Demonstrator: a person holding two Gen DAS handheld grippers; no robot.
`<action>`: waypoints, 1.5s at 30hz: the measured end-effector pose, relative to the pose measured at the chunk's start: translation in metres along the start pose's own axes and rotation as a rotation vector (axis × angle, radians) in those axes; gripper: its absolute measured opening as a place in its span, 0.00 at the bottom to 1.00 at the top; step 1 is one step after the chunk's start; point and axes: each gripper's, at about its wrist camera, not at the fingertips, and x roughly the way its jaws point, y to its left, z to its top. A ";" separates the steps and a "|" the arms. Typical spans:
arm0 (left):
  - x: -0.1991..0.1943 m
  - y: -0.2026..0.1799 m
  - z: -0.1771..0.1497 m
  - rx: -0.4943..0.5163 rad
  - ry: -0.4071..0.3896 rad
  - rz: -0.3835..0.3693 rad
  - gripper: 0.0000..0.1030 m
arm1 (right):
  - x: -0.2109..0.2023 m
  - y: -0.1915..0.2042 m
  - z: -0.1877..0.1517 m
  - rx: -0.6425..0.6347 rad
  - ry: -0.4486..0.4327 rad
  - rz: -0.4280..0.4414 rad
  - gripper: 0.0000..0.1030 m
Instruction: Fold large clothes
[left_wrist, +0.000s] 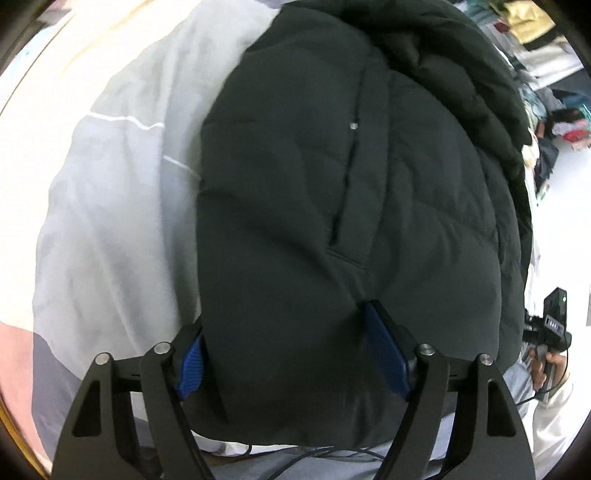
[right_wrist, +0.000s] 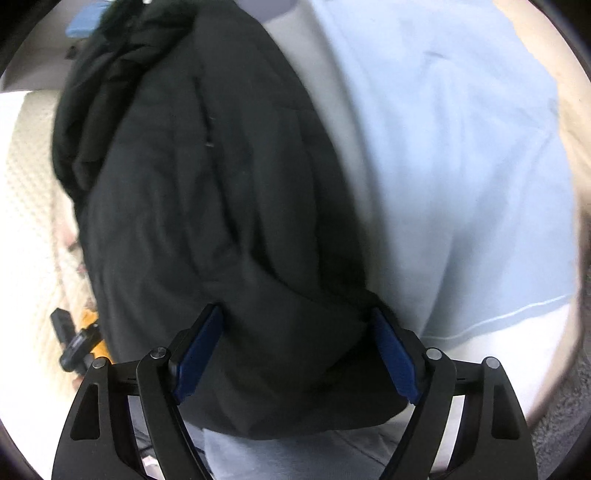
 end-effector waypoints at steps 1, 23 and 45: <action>-0.001 0.002 0.001 -0.003 0.003 0.002 0.79 | 0.003 0.003 0.001 -0.013 0.016 -0.012 0.81; -0.019 0.008 -0.002 0.035 -0.060 -0.327 0.16 | -0.001 0.063 -0.018 -0.390 -0.010 0.098 0.16; -0.173 0.002 -0.035 0.008 -0.380 -0.594 0.02 | -0.172 0.055 -0.112 -0.443 -0.647 0.446 0.06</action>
